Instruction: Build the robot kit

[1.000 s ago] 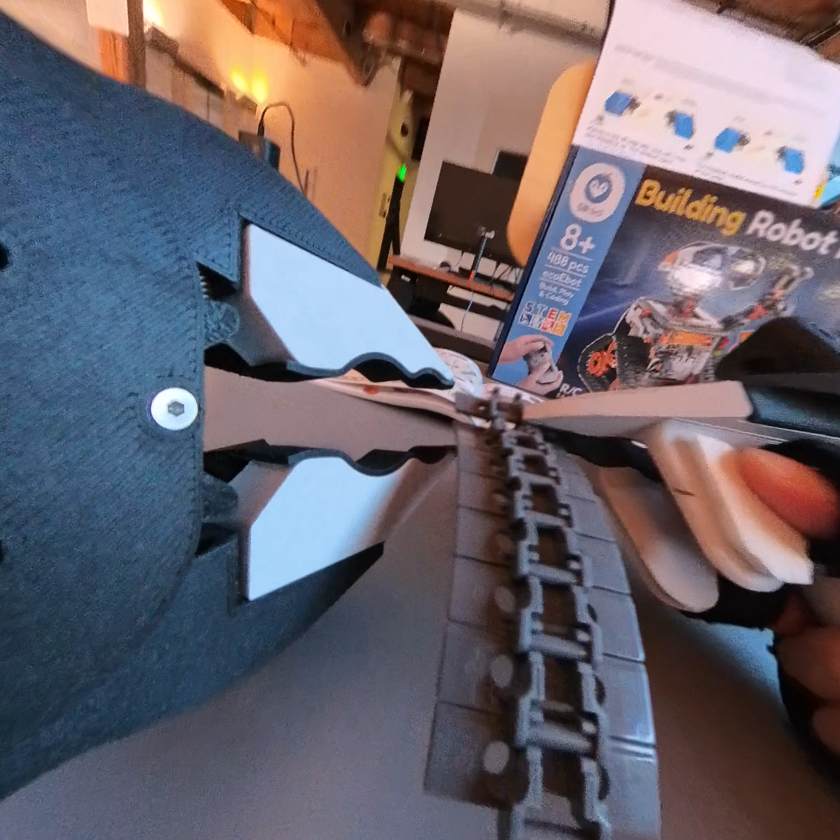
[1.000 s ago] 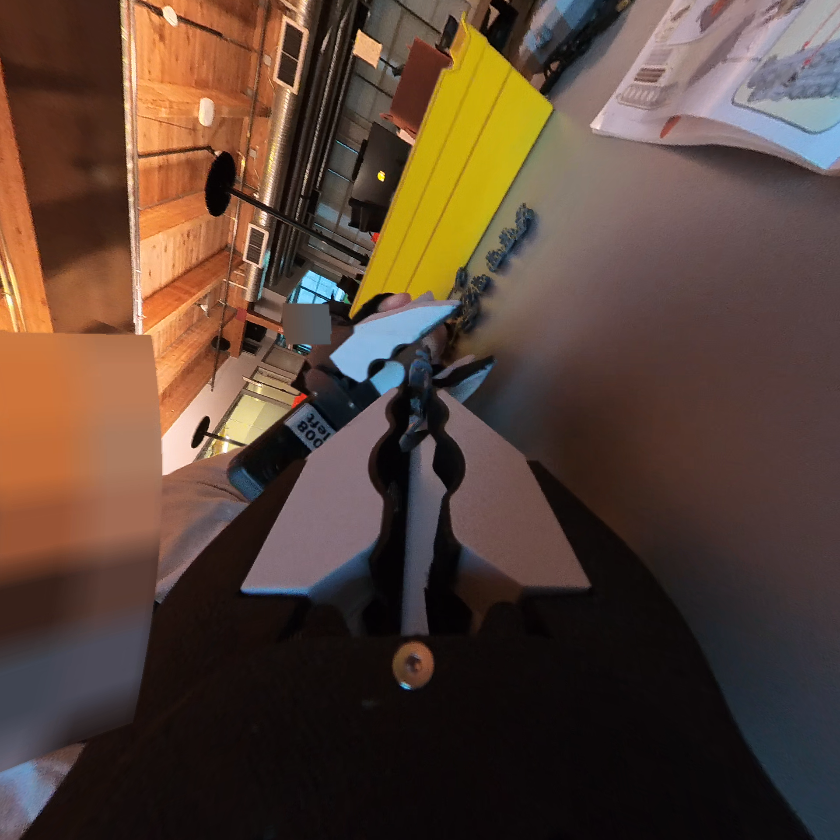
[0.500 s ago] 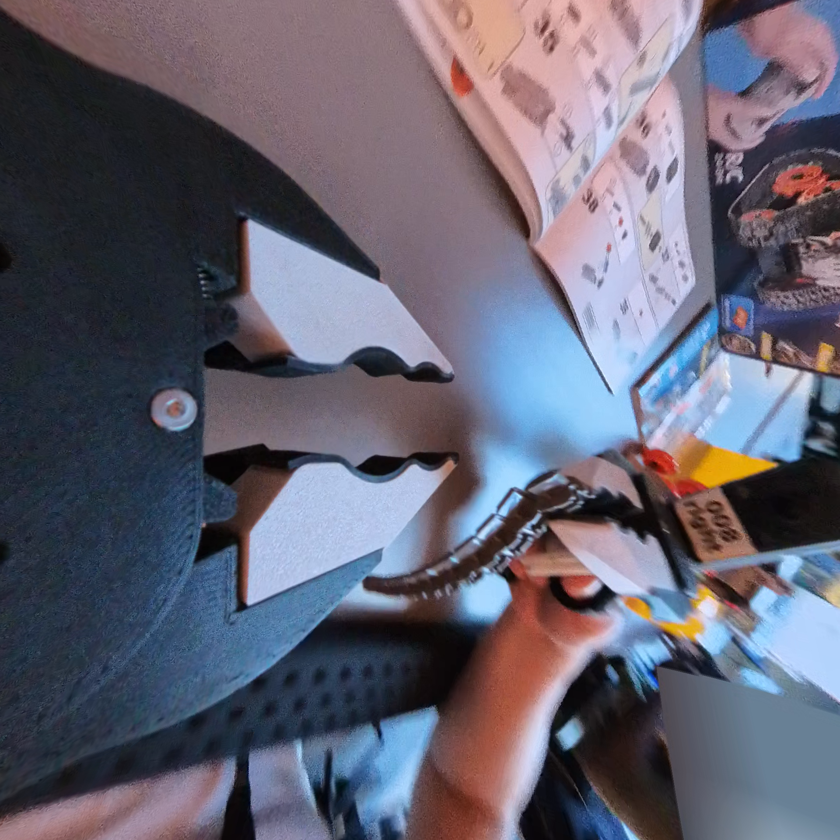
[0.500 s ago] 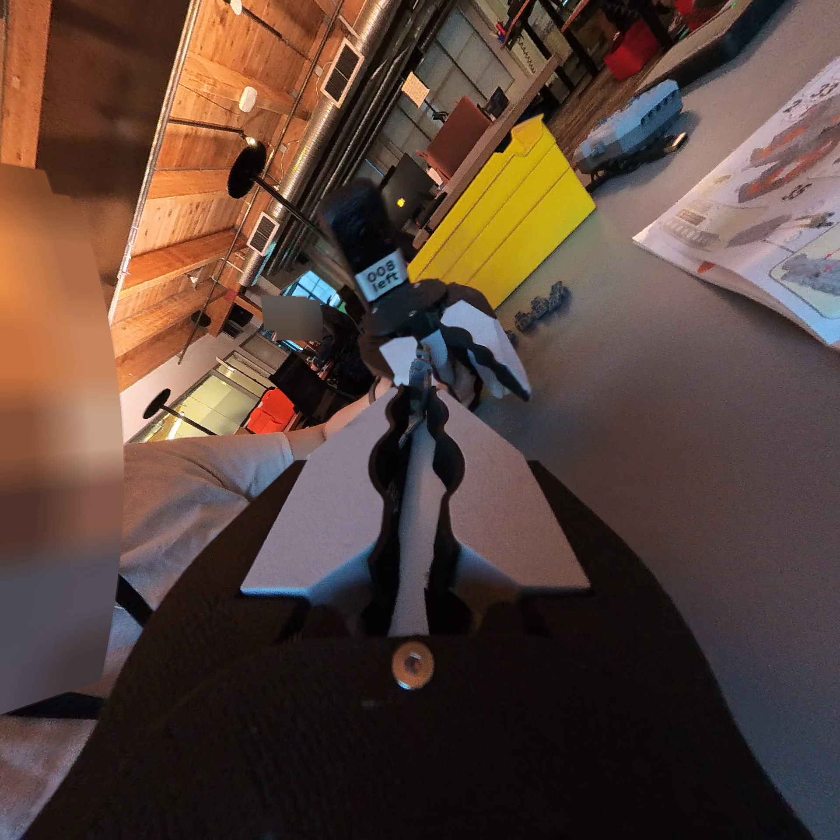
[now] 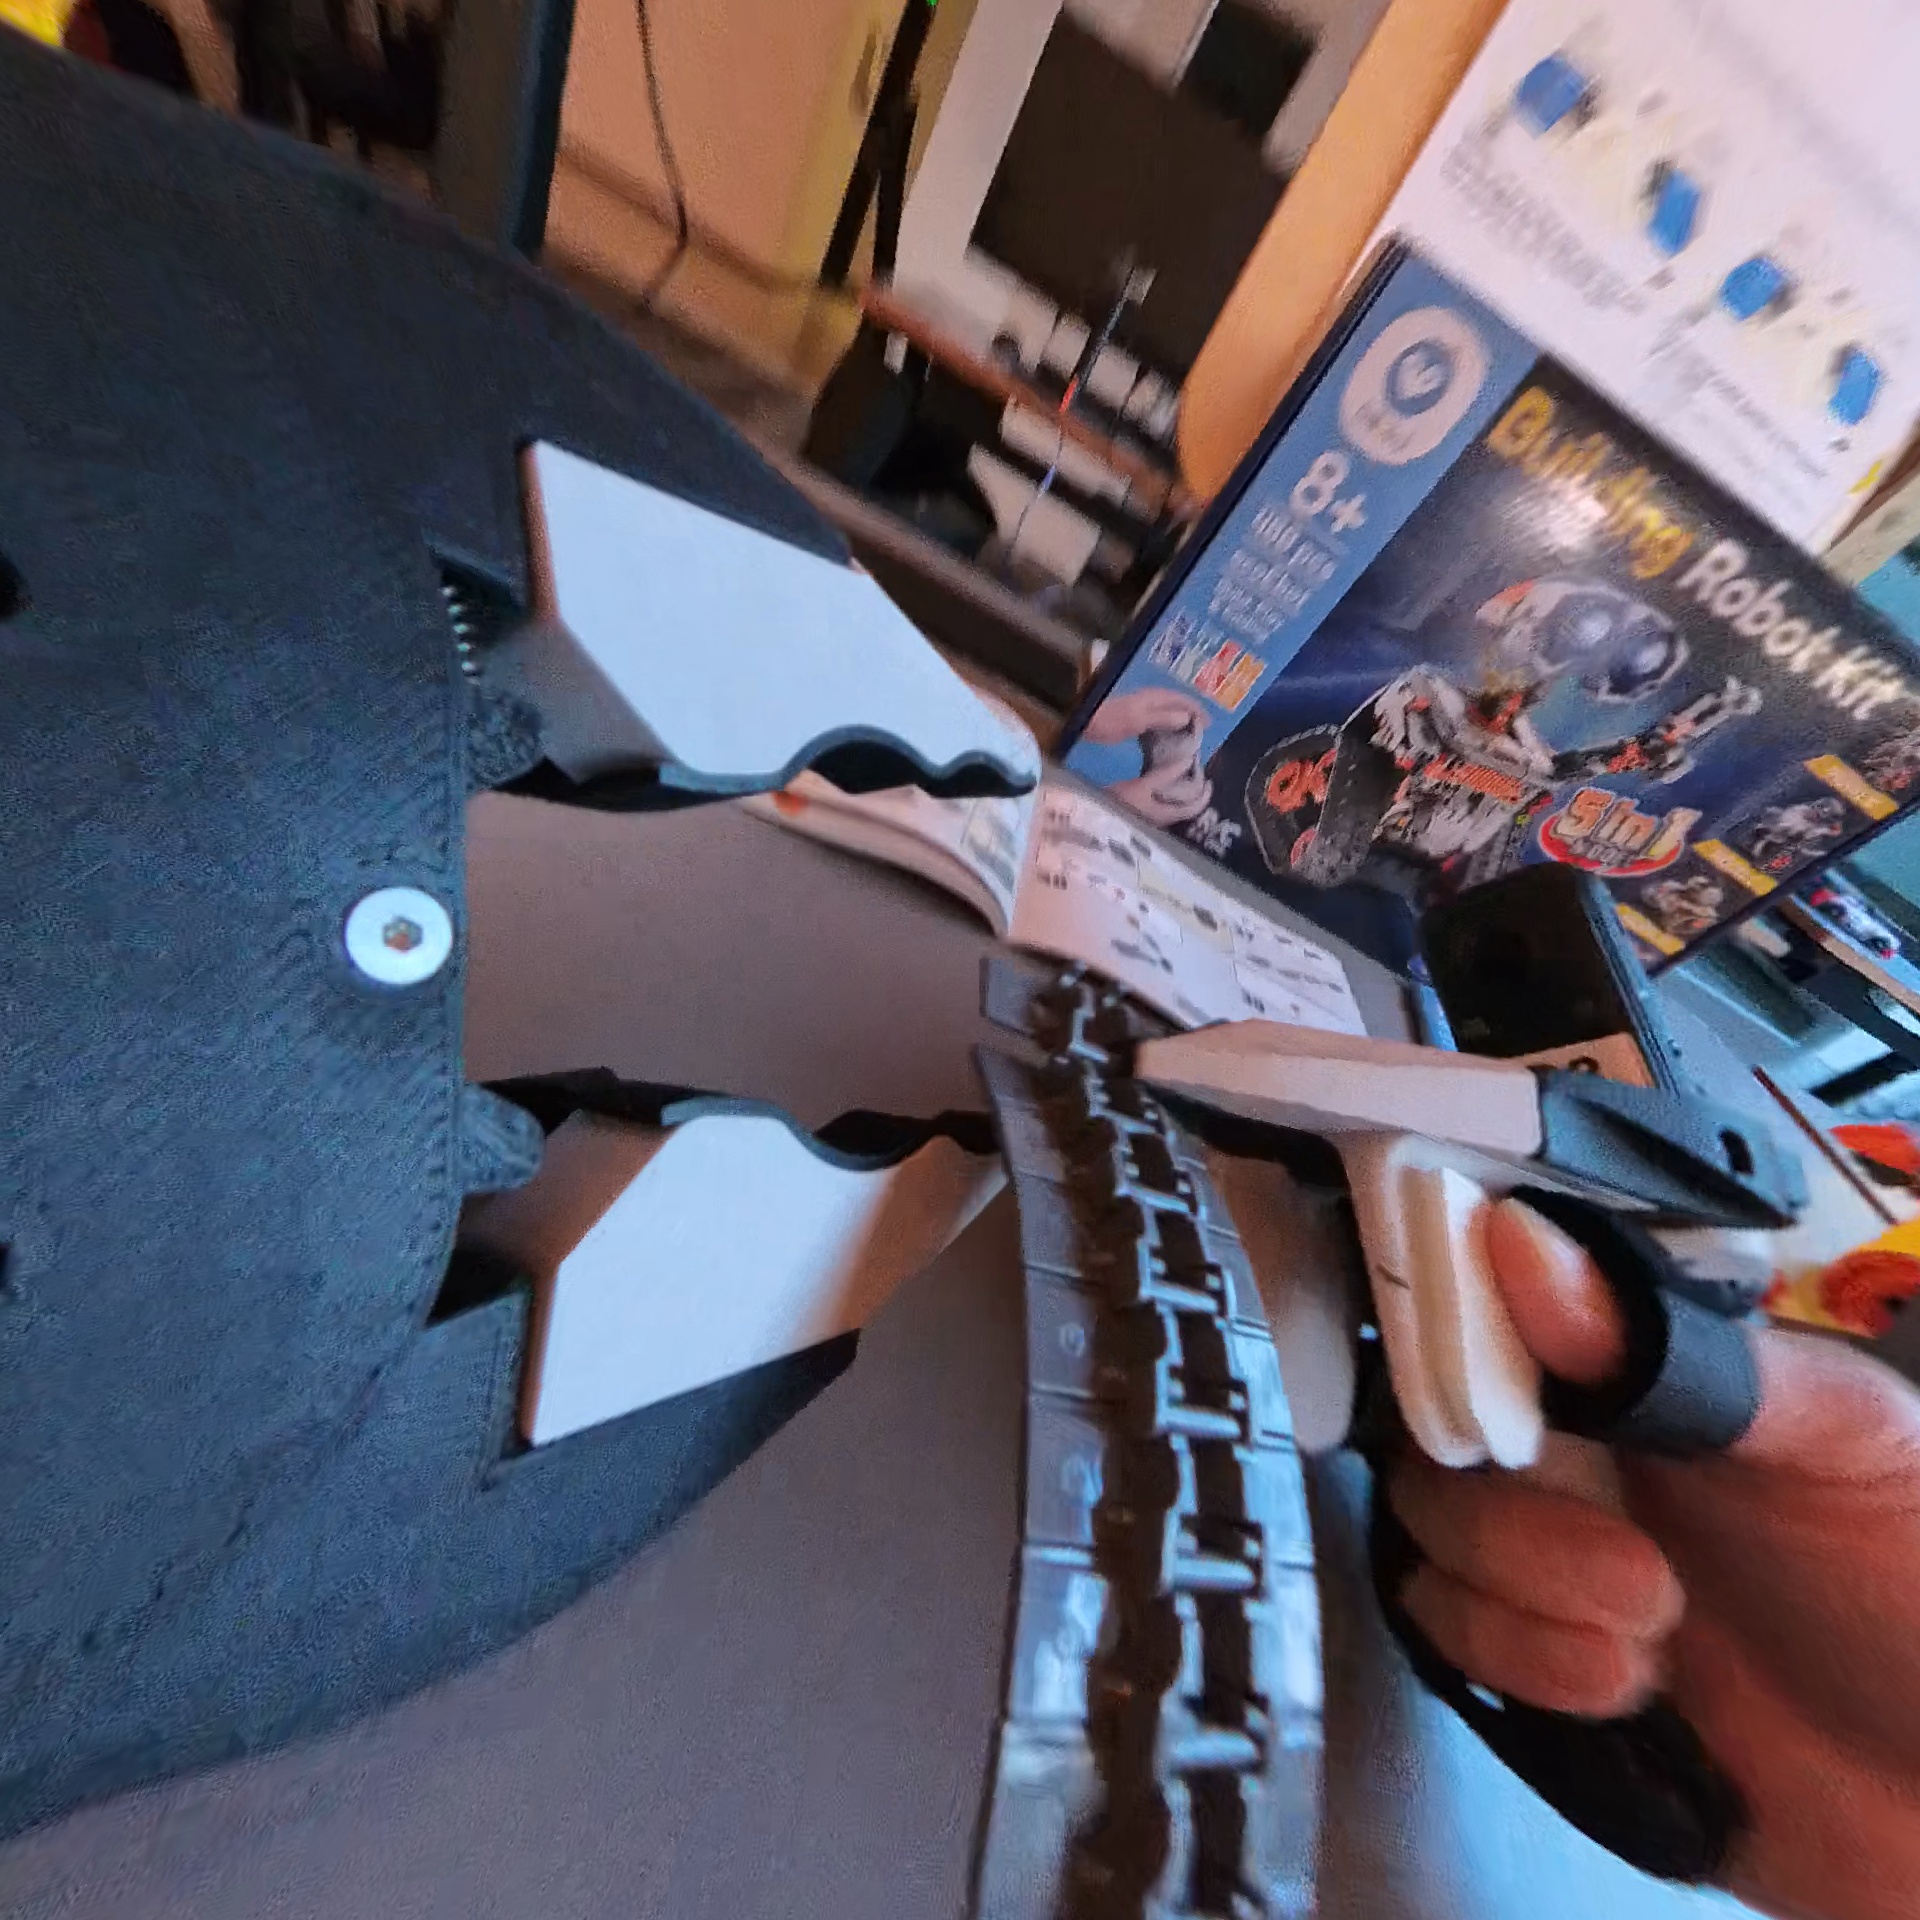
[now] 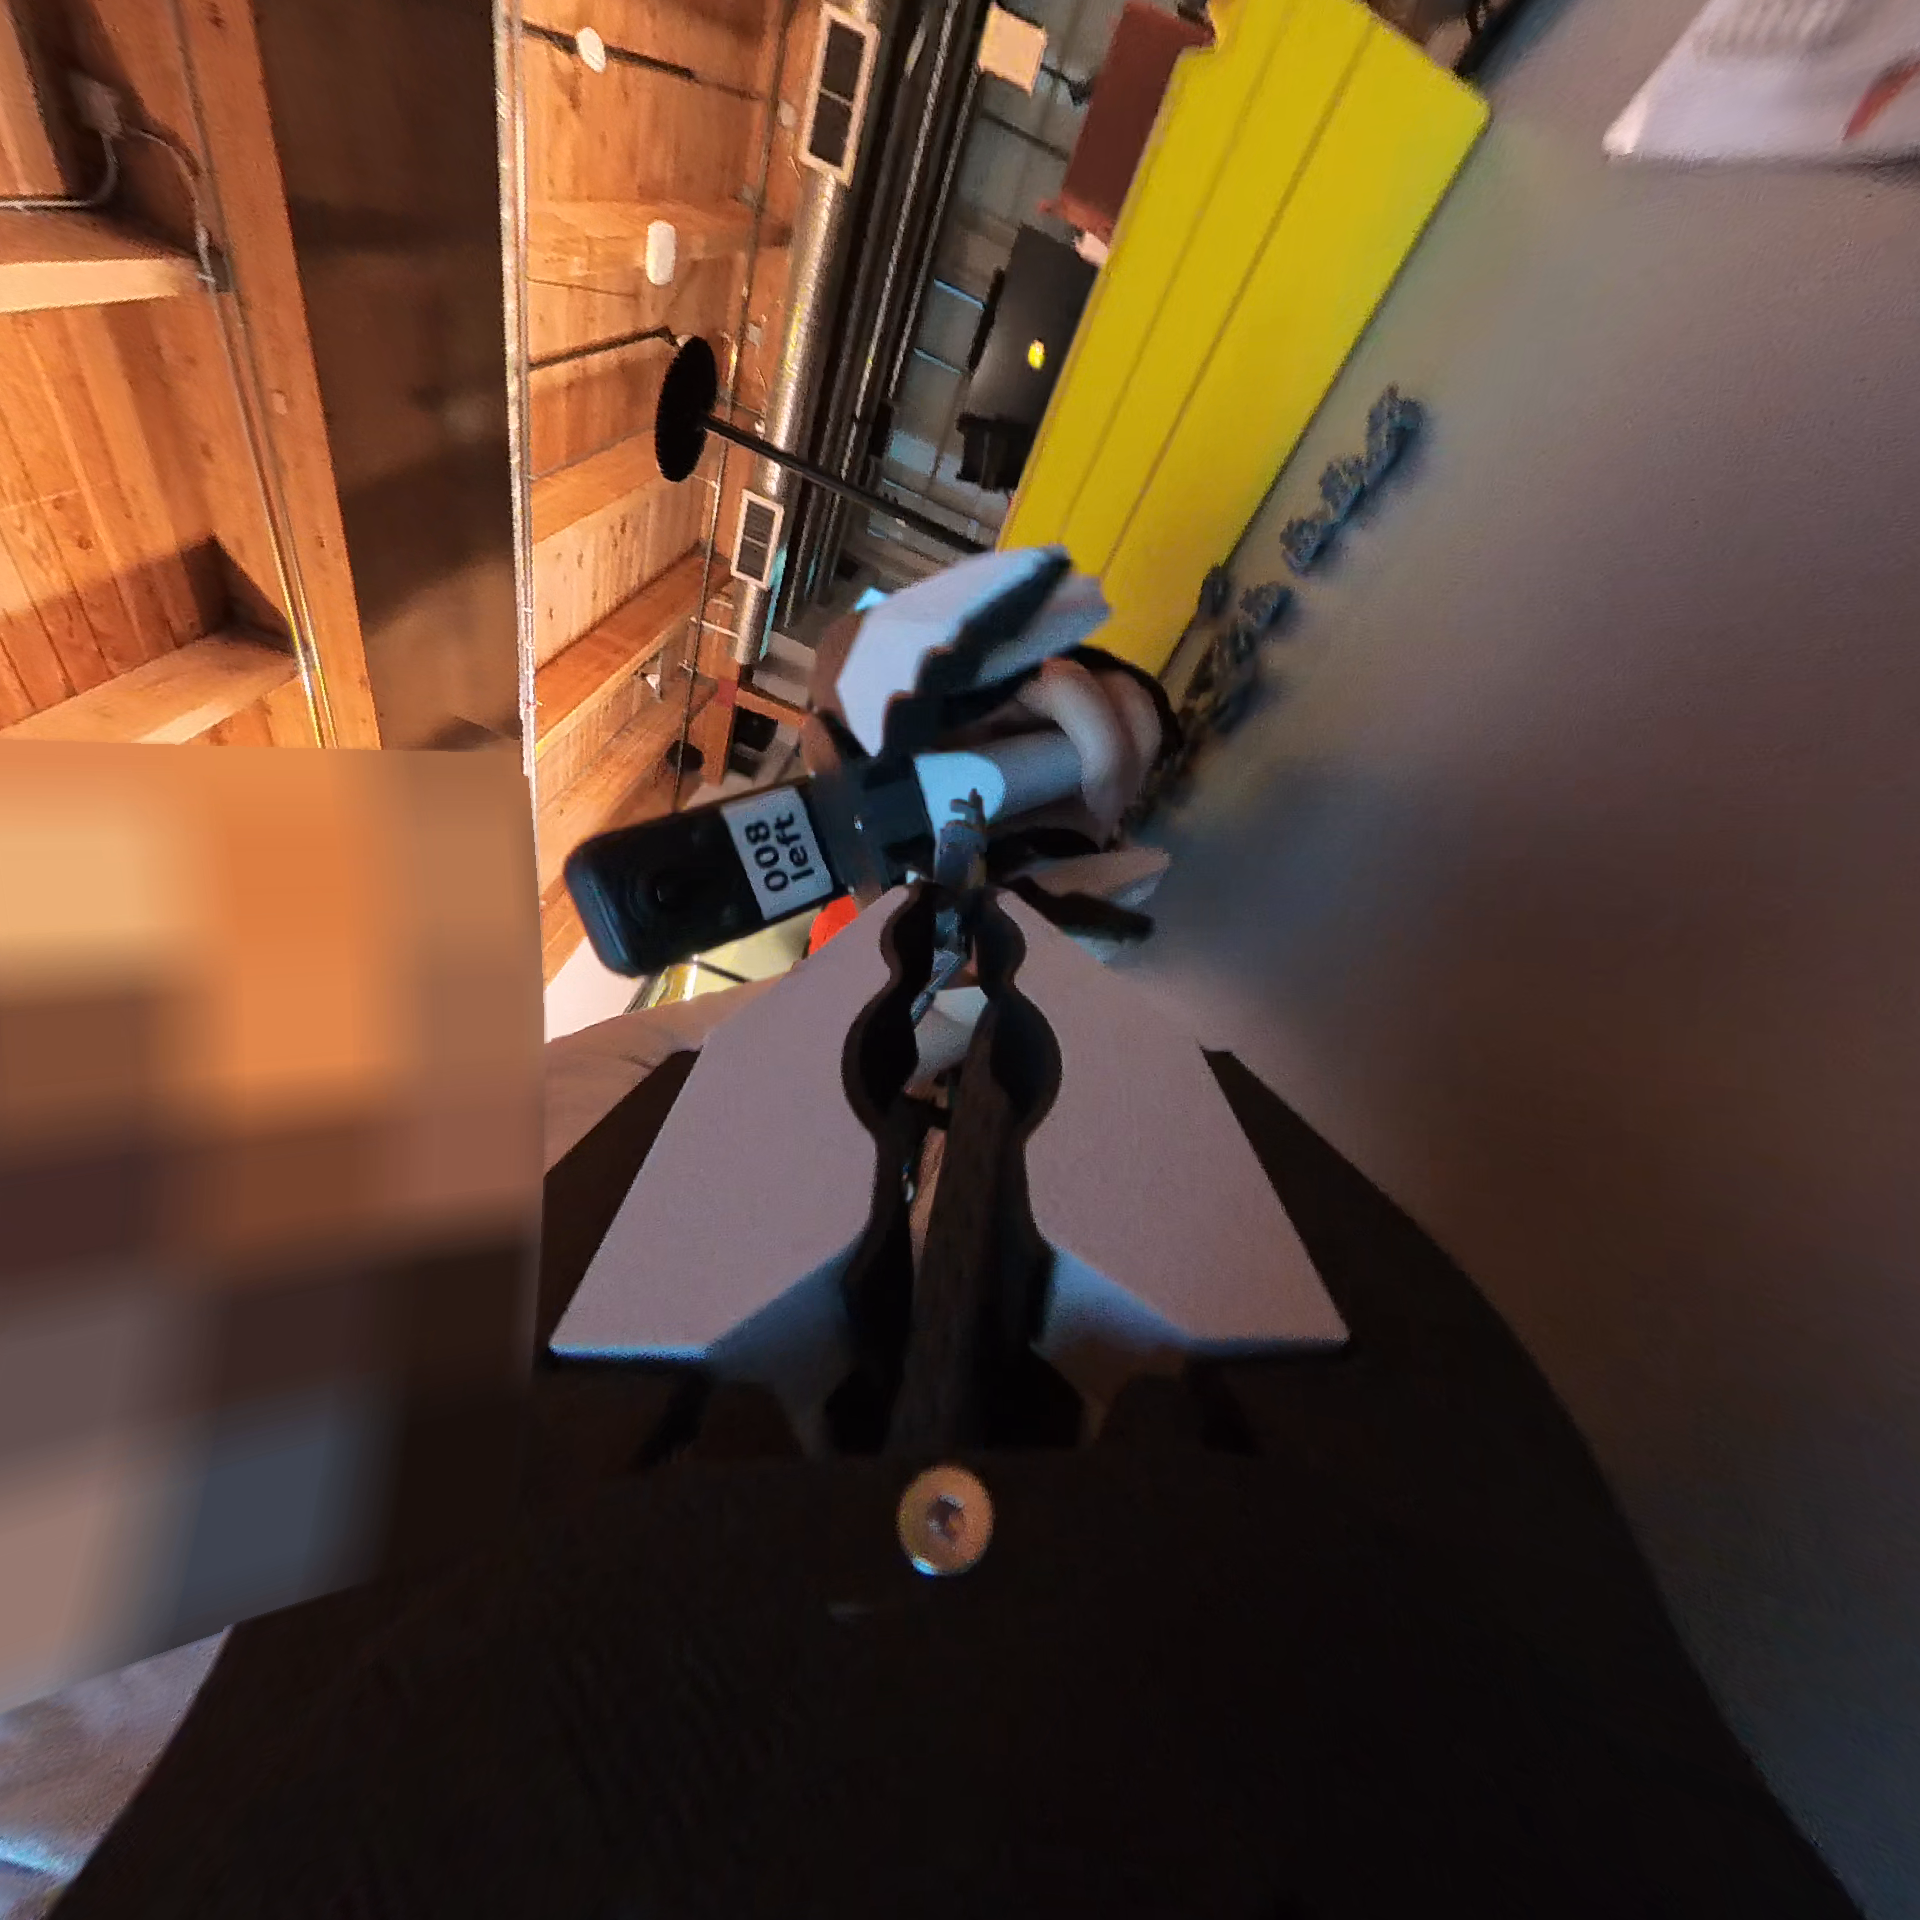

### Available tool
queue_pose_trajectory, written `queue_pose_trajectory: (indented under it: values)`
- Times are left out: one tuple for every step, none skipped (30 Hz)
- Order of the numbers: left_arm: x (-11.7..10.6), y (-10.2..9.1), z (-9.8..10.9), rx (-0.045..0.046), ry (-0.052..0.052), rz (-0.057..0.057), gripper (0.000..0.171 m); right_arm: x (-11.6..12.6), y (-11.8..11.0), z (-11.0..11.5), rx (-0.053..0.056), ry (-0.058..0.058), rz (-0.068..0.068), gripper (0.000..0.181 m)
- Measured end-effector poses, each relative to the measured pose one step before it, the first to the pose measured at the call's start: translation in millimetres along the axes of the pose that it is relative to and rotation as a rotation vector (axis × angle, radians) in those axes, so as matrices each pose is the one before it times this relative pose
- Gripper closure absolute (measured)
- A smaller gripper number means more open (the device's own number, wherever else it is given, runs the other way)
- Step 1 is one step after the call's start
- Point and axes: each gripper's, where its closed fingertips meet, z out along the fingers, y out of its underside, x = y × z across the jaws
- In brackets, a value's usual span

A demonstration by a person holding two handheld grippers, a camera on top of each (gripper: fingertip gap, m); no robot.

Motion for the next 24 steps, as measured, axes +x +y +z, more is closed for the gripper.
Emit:
queue_pose_trajectory:
  values:
    - [0.58,-0.30,-0.01,-0.00536,-0.0292,0.0874,0.113,2.59,3.89,1.05,-0.0211,0.0066,0.0246,0.176]
    - [3.25,-0.98,-0.66,0.00096,-0.0142,0.0844,0.120,4.91,3.25,0.22,-0.0134,0.0205,0.0257,0.176]
    - [3.25,-1.00,-0.83,0.00164,-0.0173,0.0809,0.124,3.93,2.72,-0.11,-0.0094,0.0130,0.0160,0.176]
    - [3.16,-1.34,-0.82,0.00255,-0.0177,0.0723,0.129,2.58,2.02,-0.26,-0.0066,0.0025,0.0245,0.176]
    - [3.22,-1.63,-0.76,0.00312,-0.0128,0.0626,0.132,2.22,1.05,-0.45,-0.0018,-0.0012,0.0233,0.176]
    - [1.82,-0.41,-0.25,-0.00228,-0.0156,0.0493,0.134,1.59,0.07,-0.35,0.0048,-0.0035,0.0203,0.176]
    - [2.21,0.08,0.15,-0.00187,-0.0048,0.0315,0.135,1.78,0.50,-0.18,0.0009,0.0014,0.0178,0.176]
    - [1.99,0.10,0.00,-0.00149,0.0030,0.0189,0.135,2.33,1.39,-0.13,-0.0089,0.0086,0.0056,0.176]
    - [0.05,0.36,0.06,-0.00464,-0.0074,0.0183,0.134,1.44,0.49,-0.10,-0.0037,0.0071,0.0010,0.176]
    - [-1.50,0.26,0.01,-0.00465,-0.0192,0.0258,0.136,-0.82,-1.30,0.11,0.0094,-0.0057,0.0076,0.176]
    - [-0.71,-0.21,-0.18,-0.00218,-0.0158,0.0296,0.139,-1.54,-1.39,0.00,0.0117,-0.0104,0.0075,0.176]
    - [1.53,-0.54,-0.07,0.00122,-0.0032,0.0263,0.143,-0.10,0.38,-0.14,-0.0023,0.0002,-0.0013,0.176]
    - [0.99,-0.07,0.11,-0.00170,-0.0064,0.0206,0.146,-0.01,0.05,-0.37,-0.0005,0.0040,-0.0050,0.176]
    - [0.33,-0.31,0.09,-0.00071,-0.0066,0.0164,0.148,0.45,-1.54,-0.92,0.0099,0.0068,-0.0036,0.176]
    - [-0.69,-0.63,-0.22,0.00262,-0.0078,0.0055,0.147,-0.04,-2.43,-1.21,0.0146,0.0046,-0.0078,0.176]
    - [-1.37,-0.56,-0.39,0.00450,-0.0060,-0.0079,0.148,-0.75,-2.99,-1.49,0.0151,0.0025,-0.0136,0.176]
    - [-0.89,-0.23,-0.45,0.00317,0.0017,-0.0145,0.150,-0.75,-2.03,-1.29,0.0078,0.0067,-0.0222,0.176]
    - [-1.04,0.29,-0.47,0.00128,-0.0003,-0.0113,0.152,-0.70,-1.41,-0.77,0.0022,0.0095,-0.0249,0.176]
    - [-1.81,0.17,-0.57,0.00319,-0.0073,-0.0044,0.156,-1.72,-2.34,-0.39,0.0096,0.0052,-0.0345,0.176]
    - [-0.48,-0.12,-0.53,0.00529,-0.0019,-0.0025,0.159,-0.95,-1.02,0.01,0.0025,0.0078,-0.0266,0.176]
    - [-0.02,0.96,0.16,-0.00414,-0.0001,-0.0015,0.159,0.10,-0.21,0.40,-0.0013,0.0112,-0.0211,0.176]
    - [0.13,1.17,0.35,-0.00656,-0.0007,0.0026,0.159,0.50,-1.08,0.46,0.0066,0.0111,-0.0289,0.176]
    - [1.01,0.58,0.16,-0.00186,0.0017,0.0067,0.159,0.97,-0.02,0.30,-0.0017,0.0117,-0.0153,0.176]
    - [0.40,0.11,0.05,0.00110,-0.0045,0.0138,0.160,0.50,0.22,0.07,-0.0043,0.0043,-0.0056,0.176]
